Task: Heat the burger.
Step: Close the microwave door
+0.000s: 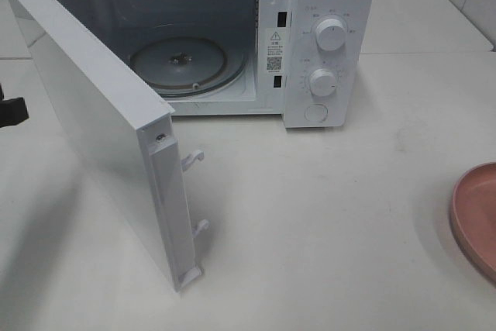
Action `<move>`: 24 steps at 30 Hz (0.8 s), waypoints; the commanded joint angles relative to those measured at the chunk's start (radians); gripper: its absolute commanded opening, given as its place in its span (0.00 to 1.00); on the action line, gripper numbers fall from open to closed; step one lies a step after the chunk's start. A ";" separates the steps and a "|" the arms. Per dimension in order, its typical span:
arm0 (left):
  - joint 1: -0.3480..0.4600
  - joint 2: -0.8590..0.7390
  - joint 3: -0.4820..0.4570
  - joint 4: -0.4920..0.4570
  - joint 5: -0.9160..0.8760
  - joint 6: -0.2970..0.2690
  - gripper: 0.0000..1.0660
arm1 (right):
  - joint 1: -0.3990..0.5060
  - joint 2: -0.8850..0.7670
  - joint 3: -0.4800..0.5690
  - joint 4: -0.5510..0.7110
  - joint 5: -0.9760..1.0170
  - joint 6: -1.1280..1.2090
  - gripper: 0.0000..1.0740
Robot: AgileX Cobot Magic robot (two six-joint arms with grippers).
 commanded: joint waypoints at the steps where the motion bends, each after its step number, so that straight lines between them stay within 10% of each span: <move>1: -0.006 0.040 0.001 0.109 -0.079 -0.076 0.00 | -0.005 -0.027 0.002 -0.001 -0.013 -0.004 0.70; 10: -0.018 0.165 -0.048 0.276 -0.149 -0.195 0.00 | -0.005 -0.027 0.002 -0.001 -0.013 -0.004 0.70; 24: -0.195 0.287 -0.135 0.183 -0.201 -0.130 0.00 | -0.005 -0.027 0.002 -0.001 -0.013 -0.004 0.70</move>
